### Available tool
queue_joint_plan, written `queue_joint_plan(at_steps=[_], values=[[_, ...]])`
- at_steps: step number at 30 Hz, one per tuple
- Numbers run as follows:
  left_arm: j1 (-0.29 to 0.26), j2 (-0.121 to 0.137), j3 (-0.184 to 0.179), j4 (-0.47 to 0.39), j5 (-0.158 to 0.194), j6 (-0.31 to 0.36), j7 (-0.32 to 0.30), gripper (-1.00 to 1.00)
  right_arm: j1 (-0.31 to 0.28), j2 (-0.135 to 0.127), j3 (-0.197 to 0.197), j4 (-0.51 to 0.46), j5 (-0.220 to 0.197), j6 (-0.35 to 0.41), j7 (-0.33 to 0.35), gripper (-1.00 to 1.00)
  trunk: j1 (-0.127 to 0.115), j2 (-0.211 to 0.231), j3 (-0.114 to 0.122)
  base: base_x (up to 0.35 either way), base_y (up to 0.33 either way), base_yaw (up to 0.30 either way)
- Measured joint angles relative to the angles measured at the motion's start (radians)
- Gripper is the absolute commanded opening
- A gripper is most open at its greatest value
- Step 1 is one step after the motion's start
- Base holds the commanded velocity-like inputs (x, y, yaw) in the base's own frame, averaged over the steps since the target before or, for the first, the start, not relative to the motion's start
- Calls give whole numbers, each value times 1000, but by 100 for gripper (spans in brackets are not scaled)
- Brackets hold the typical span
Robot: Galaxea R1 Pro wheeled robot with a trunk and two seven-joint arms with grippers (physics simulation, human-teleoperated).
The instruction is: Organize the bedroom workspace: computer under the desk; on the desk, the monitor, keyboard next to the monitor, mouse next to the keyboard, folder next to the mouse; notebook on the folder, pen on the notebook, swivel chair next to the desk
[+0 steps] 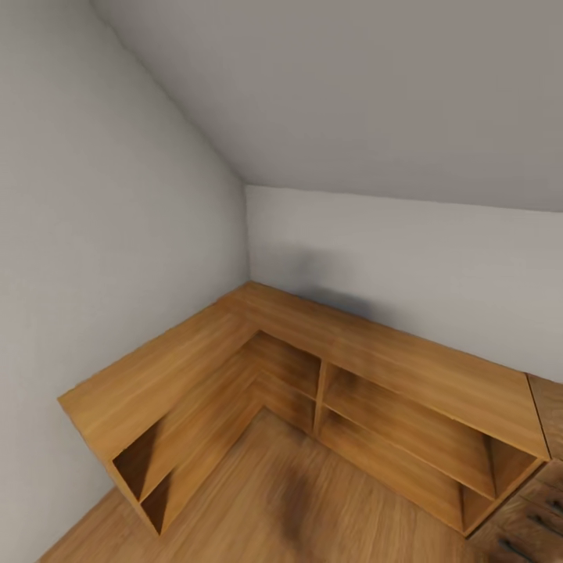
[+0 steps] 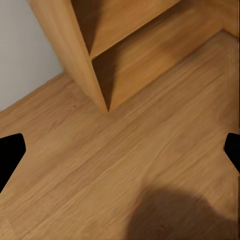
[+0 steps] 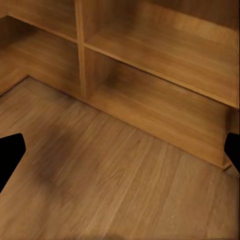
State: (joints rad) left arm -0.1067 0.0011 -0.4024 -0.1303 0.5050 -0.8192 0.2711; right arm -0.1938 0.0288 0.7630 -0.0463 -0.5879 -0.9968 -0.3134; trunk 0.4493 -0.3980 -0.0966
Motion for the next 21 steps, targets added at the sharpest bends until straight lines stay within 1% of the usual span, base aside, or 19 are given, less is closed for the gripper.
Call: queue_joint_plan(at_steps=[9,12,21], values=[[0,0,0,0,0,0,-1,100,0,0,0,0,0,0,0,100,0,0,0,259,0,-292],[0,0,1,0,-1,1,-1,100,0,0,0,0,0,0,0,100,0,0,0,74,0,-292],[0,0,0,0,-1,1,-1,100,0,0,0,0,0,0,0,100,0,0,0,9,2,-292]])
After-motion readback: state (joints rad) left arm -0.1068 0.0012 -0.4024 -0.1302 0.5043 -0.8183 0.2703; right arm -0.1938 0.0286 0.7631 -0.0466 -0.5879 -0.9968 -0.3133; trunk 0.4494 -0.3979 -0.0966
